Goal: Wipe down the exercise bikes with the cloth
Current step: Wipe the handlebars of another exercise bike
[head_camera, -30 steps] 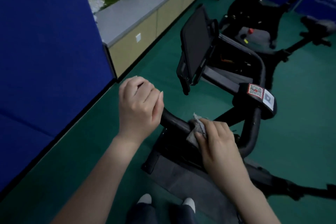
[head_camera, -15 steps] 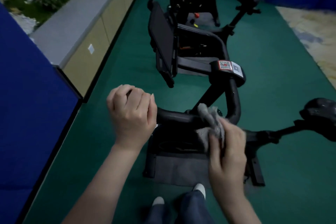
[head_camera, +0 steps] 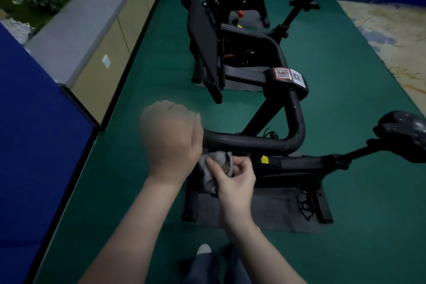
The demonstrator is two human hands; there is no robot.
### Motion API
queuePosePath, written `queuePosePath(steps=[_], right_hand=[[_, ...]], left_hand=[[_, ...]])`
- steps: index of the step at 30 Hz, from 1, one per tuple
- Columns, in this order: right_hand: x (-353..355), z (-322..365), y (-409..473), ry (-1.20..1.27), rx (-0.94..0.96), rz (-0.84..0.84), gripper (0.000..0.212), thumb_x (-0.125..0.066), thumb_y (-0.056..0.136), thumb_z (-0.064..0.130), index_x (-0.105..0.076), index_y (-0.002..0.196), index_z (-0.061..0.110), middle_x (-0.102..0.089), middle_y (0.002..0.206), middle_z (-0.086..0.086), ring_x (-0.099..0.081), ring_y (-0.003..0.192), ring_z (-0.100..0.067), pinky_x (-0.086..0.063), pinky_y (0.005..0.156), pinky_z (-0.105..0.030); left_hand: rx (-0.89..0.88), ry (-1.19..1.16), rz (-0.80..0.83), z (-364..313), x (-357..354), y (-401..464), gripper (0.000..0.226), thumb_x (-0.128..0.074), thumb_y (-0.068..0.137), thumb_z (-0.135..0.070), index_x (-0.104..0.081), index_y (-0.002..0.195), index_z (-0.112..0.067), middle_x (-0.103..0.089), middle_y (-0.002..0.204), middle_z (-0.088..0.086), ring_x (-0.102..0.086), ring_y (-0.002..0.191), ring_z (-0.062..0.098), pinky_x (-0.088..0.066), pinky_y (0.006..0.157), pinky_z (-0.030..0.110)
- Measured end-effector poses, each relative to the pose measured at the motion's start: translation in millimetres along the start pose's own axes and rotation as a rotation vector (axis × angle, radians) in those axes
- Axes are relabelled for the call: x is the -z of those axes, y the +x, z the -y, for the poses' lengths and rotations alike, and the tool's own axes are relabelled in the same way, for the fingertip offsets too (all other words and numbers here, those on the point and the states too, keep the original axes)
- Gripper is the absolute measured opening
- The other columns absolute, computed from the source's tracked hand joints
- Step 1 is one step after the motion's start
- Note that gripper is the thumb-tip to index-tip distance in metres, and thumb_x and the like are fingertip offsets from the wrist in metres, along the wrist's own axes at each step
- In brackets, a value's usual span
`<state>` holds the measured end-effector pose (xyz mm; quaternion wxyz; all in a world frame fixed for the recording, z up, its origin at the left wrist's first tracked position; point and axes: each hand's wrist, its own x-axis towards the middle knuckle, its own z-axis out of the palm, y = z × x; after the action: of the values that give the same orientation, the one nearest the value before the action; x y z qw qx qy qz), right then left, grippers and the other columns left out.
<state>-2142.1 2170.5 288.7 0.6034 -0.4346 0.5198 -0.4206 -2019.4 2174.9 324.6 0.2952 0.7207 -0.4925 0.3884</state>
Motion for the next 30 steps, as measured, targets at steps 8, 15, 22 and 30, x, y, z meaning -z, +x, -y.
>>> queuePosePath(steps=[8,15,22,30], right_hand=[[6,-1,3,0.106,0.079,-0.170,0.030,-0.077,0.074,0.001,-0.050,0.068,0.011,-0.053,0.063,0.001,-0.047,0.060,-0.005,-0.043,0.059,-0.019],[13,2,-1,0.048,0.185,-0.203,0.034,-0.075,0.079,0.006,-0.043,0.067,0.001,-0.049,0.063,-0.002,-0.046,0.061,-0.009,-0.043,0.058,-0.021],[44,14,9,0.058,0.207,-0.302,0.014,-0.075,0.079,0.006,-0.061,0.084,0.007,-0.065,0.075,0.002,-0.059,0.071,-0.005,-0.050,0.068,-0.018],[29,26,1,-0.081,0.244,-0.240,0.016,-0.079,0.076,0.014,-0.064,0.080,0.014,-0.065,0.070,0.007,-0.058,0.065,0.000,-0.049,0.064,-0.015]], left_hand=[[0.000,-0.002,0.018,1,3,1,0.025,-0.053,0.094,-0.016,-0.063,0.073,-0.007,-0.064,0.080,0.005,-0.046,0.099,0.025,-0.035,0.091,0.040],[0.038,-0.016,0.019,-3,4,2,0.024,-0.054,0.093,-0.014,-0.063,0.073,-0.006,-0.063,0.079,0.005,-0.045,0.099,0.025,-0.033,0.089,0.040],[0.049,0.002,0.042,-4,6,3,0.025,-0.052,0.094,-0.014,-0.062,0.073,-0.006,-0.062,0.078,0.006,-0.044,0.100,0.025,-0.034,0.087,0.040],[0.024,0.023,0.113,-20,12,1,0.029,-0.048,0.096,-0.021,-0.067,0.077,-0.009,-0.066,0.098,0.008,-0.045,0.113,0.026,-0.014,0.112,0.042]])
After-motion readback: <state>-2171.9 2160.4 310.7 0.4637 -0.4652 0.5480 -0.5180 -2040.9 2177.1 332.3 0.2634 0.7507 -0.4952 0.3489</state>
